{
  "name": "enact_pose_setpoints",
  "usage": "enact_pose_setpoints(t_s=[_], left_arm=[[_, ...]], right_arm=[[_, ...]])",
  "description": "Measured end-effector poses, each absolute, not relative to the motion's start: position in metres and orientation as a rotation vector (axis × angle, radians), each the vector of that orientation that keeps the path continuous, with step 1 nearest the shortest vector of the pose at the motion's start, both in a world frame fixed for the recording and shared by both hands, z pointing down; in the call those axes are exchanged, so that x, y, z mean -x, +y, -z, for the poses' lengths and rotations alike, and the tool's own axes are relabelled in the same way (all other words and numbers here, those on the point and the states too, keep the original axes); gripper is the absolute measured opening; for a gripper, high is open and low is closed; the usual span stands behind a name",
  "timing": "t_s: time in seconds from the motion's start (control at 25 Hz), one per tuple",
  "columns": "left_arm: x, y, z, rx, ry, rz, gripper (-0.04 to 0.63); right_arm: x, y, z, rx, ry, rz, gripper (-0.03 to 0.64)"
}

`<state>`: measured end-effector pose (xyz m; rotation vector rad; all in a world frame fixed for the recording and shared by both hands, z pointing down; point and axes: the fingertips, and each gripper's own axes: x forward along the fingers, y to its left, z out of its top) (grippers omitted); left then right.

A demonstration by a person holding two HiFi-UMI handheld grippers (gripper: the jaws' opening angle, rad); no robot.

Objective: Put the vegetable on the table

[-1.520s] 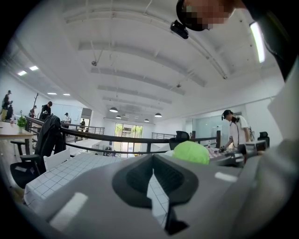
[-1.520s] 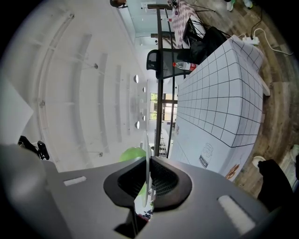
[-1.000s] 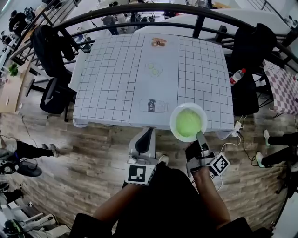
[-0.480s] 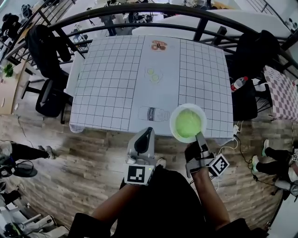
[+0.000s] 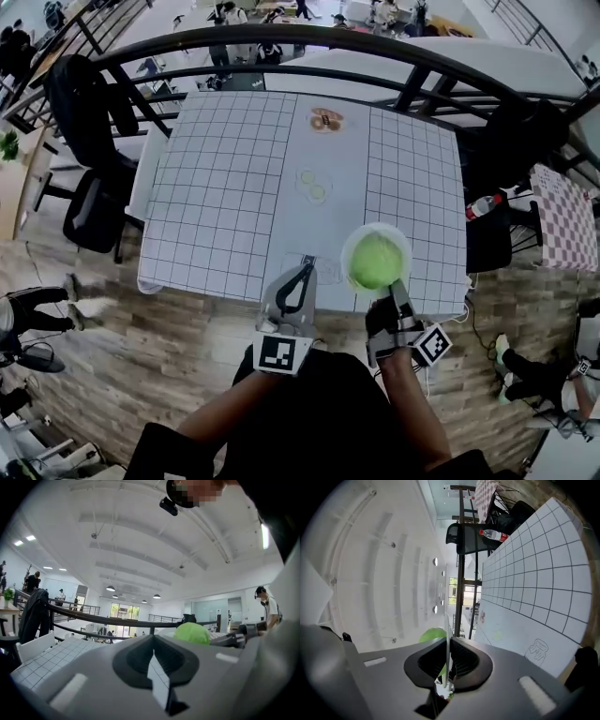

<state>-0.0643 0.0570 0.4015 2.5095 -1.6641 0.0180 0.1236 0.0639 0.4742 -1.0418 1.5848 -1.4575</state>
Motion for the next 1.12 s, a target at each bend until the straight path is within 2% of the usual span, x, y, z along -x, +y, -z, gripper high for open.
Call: enact_pose_setpoints(t_s=[0.68, 1.12], left_arm=[[0.098, -0.068, -0.399, -2.595, -1.511, -0.008, 0.009], [0.087, -0.093, -0.403, -2.55, -1.546, -0.014, 0.009]], right_arm=[[-0.076, -0.026, -0.475, 1.074, 1.463, 1.428, 0.015], [-0.093, -0.053, -0.496, 1.084, 1.503, 1.447, 0.017]])
